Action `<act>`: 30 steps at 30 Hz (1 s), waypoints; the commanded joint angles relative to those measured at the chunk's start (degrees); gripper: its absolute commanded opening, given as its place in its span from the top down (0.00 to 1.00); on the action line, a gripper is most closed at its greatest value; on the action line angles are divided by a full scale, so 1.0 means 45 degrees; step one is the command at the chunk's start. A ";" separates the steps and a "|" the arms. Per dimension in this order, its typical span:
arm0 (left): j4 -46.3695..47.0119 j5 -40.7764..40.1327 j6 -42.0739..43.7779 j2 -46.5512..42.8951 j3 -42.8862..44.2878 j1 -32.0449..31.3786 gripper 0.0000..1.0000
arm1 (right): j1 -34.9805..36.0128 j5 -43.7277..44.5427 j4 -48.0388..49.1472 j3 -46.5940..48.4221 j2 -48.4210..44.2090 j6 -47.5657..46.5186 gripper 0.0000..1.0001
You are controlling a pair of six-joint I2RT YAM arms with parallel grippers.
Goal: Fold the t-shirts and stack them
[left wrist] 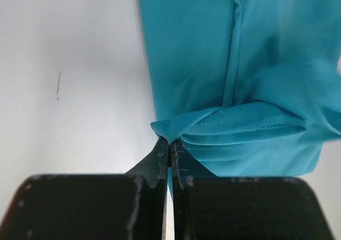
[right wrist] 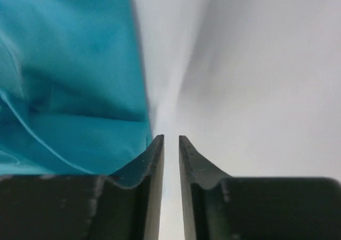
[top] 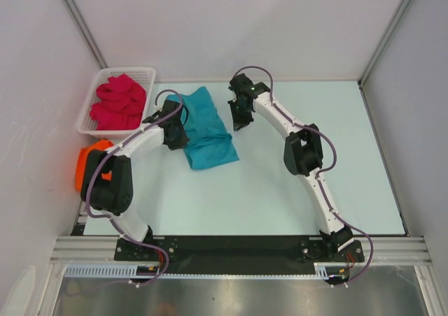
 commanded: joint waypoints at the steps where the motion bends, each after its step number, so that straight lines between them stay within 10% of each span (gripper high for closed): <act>1: -0.0161 -0.0226 0.0473 0.0437 0.0769 0.0355 0.96 | -0.0376 0.0590 0.0441 0.0673 -0.0135 -0.0536 0.69; 5: -0.0122 -0.0030 0.0513 0.0671 0.0984 0.0433 0.70 | -0.0376 0.1117 0.0481 0.0459 -0.0447 -0.0751 0.45; 8: -0.0025 0.0164 0.0610 0.0711 0.1004 0.0452 0.32 | -0.0376 0.1255 0.0520 -0.0047 -0.0876 -0.0869 0.44; 12: 0.0015 0.0204 0.0610 0.0711 0.0984 0.0452 0.04 | -0.0357 0.1275 0.0715 -0.0964 -0.1482 -0.0830 0.44; 30: 0.0620 0.0594 0.0435 -0.2022 -0.2022 0.0277 0.00 | 0.1790 0.0163 0.2257 -0.5479 -0.4471 0.0360 0.49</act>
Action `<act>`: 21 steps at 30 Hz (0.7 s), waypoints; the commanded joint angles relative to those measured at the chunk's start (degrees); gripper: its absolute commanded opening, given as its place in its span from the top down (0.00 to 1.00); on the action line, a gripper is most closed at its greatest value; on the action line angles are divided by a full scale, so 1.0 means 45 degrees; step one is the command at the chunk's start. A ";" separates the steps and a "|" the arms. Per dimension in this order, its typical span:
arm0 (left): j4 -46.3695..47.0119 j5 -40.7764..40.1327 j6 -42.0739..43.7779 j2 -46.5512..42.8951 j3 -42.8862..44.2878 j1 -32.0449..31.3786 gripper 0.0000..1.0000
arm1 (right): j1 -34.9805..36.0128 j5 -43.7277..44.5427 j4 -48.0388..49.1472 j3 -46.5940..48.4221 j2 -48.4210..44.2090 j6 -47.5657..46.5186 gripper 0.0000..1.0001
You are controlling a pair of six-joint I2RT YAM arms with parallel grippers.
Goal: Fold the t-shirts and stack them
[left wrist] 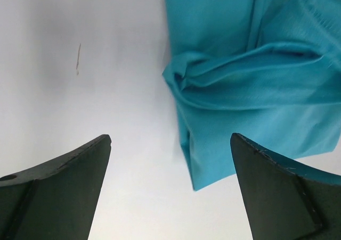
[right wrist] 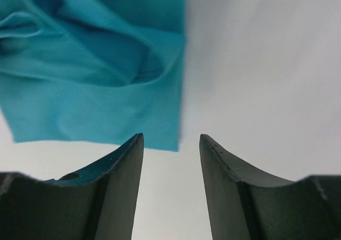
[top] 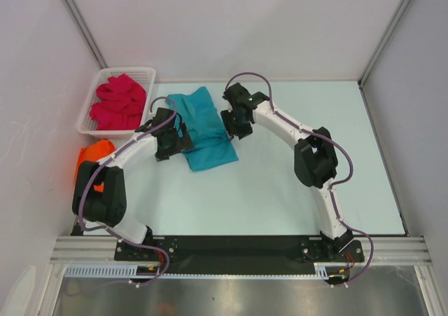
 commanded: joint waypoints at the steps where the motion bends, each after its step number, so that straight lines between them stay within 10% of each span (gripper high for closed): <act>1: 0.0513 0.0250 -0.0110 -0.1017 -0.0896 -0.0083 0.00 | 0.1168 -0.0829 0.0815 -0.0486 -0.0746 0.0609 0.49; 21: 0.0397 0.0426 0.0203 -0.1722 -0.1855 -0.0239 0.01 | 0.0958 -0.0225 0.0504 0.3437 0.3432 -0.0054 0.52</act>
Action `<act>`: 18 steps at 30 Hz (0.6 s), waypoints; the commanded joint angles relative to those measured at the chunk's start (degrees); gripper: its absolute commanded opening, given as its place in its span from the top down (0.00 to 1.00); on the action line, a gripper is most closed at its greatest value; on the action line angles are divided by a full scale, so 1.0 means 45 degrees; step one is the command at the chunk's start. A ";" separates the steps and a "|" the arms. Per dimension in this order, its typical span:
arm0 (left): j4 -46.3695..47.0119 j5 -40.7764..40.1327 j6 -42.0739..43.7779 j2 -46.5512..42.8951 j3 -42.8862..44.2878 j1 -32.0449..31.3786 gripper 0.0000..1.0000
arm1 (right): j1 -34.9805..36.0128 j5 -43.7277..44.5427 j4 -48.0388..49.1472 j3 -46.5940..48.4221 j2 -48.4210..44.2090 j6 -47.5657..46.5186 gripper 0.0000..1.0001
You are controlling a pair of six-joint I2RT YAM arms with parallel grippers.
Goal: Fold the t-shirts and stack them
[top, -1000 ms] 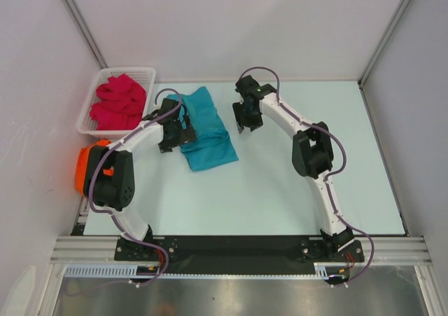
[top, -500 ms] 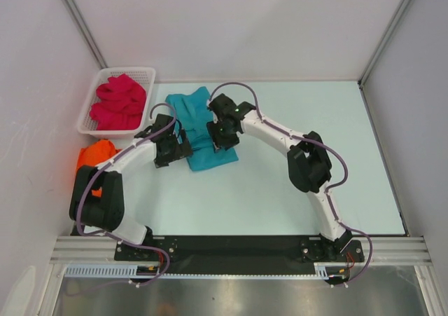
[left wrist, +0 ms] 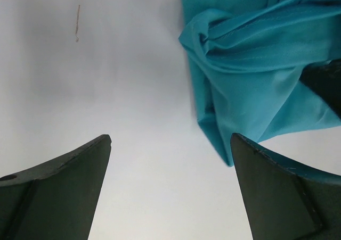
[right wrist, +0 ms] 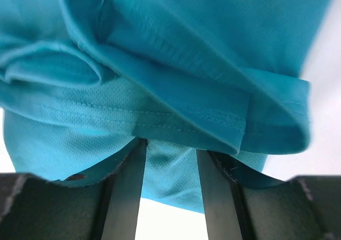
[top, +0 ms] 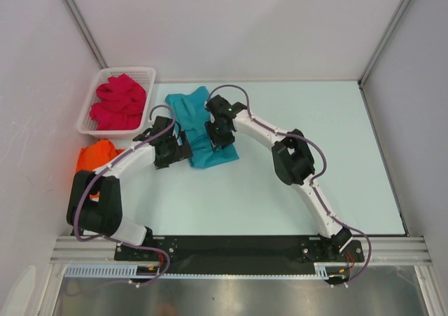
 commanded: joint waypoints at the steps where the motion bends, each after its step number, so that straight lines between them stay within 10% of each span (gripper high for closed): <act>1: 0.0071 0.0062 0.0222 -0.0386 -0.0092 -0.0093 0.00 | -0.0422 0.0684 -0.0122 0.1921 0.0616 -0.0530 0.52; 18: -0.0163 -0.0154 0.0496 -0.0289 0.0006 -0.0074 0.00 | -0.0832 0.0333 0.0110 0.3937 0.1768 -0.0414 0.53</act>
